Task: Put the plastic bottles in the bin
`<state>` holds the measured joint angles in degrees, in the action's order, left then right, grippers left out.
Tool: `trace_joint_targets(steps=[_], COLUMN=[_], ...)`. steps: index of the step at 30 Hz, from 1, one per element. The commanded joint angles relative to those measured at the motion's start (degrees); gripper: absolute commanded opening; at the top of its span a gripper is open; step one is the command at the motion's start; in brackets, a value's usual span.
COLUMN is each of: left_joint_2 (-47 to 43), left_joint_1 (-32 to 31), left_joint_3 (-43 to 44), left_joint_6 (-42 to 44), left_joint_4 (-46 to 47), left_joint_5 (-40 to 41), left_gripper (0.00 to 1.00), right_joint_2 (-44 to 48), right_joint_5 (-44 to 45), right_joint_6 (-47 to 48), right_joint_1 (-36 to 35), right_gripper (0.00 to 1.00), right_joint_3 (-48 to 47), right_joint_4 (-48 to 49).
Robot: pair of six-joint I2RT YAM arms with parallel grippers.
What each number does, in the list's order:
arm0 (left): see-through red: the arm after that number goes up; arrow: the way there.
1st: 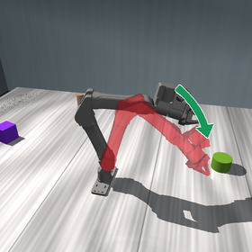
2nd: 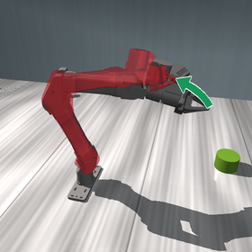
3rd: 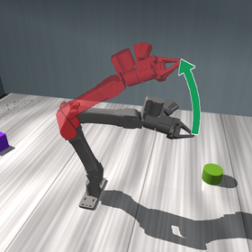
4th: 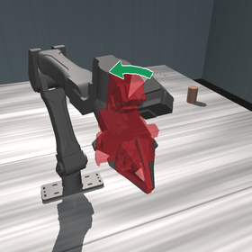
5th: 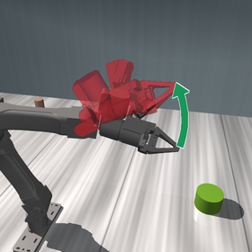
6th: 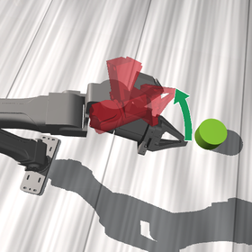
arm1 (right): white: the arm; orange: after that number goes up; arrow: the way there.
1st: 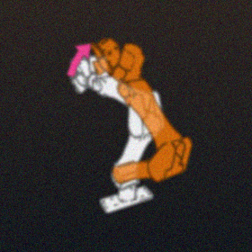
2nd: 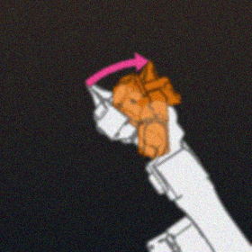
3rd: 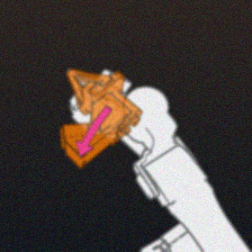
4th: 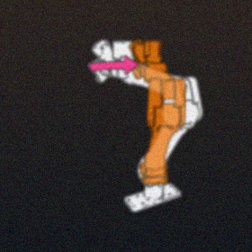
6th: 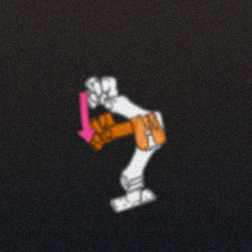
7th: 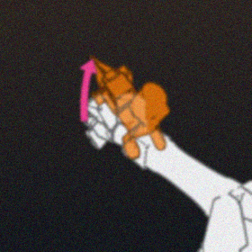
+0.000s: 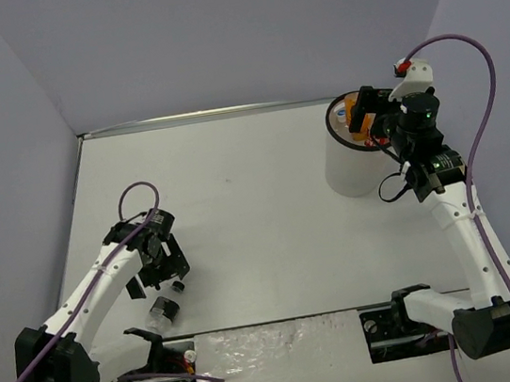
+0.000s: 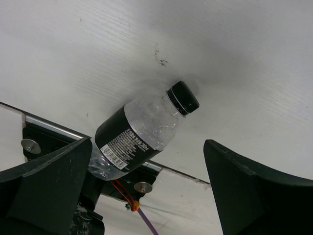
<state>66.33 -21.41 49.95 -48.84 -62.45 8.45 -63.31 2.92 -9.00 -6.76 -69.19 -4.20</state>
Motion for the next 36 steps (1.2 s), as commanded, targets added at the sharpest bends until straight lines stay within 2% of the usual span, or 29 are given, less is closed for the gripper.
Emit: trace_joint_targets(steps=[1, 7, 13, 19, 20, 22, 24, 26, 31, 32, 36], left_joint_2=[1.0, 4.2, -3.3, -7.5, -7.2, -6.3, -5.3, -4.4, -3.2, -3.1, -3.8], left_joint_1=[0.0, -3.3, -4.4, -7.2, -7.6, -8.2, -9.3, -10.2, -12.8, -13.2, -13.6], left_joint_3=[-0.9, -5.2, -11.8, -13.9, -13.8, -13.7, -14.1, -14.4, -14.8, -14.7, -12.6], left_joint_6=[-3.3, -2.5, -5.8, -8.5, -8.5, -8.5, -8.7, -9.0, -10.1, -10.3, -9.9], left_joint_4=[2.2, 6.6, 9.4, 9.2, 9.2, 9.0, 9.3, 9.4, 9.1, 8.9, 7.3], left_joint_5=[3.7, -3.0, -8.2, -5.8, -5.7, -6.0, -6.4, -6.5, -6.3, -6.1, -4.8], left_gripper=[0.97, 0.97, 0.97, 0.94, 0.90, 0.70, 0.55, 0.51, 0.53, 0.50, 0.26], right_joint_2=[0.8, 0.5, 0.4, 1.1, 1.3, 1.7, 2.1, 2.6, 4.2, 4.5, 5.2], right_joint_5=[-2.3, -5.9, -9.4, -9.7, -9.8, -9.8, -9.8, -9.8, -9.9, -9.9, -11.3], right_joint_6=[-0.3, -0.2, -0.5, -1.1, -1.2, -1.4, -1.5, -1.7, -1.8, -1.8, -2.2], right_joint_1=[0.1, 0.1, 0.0, -0.1, -0.1, -0.1, -0.1, -0.1, -0.1, -0.2, -0.1], right_gripper=[1.00, 1.00, 1.00, 1.00, 1.00, 1.00, 1.00, 1.00, 1.00, 1.00, 1.00], right_joint_3=[0.3, 0.0, 0.2, 0.7, 0.7, 1.0, 1.1, 1.3, 1.9, 2.0, 2.7], right_joint_4=[6.4, 7.0, 7.9, 8.2, 8.3, 8.3, 8.3, 8.3, 8.3, 8.2, 8.2])
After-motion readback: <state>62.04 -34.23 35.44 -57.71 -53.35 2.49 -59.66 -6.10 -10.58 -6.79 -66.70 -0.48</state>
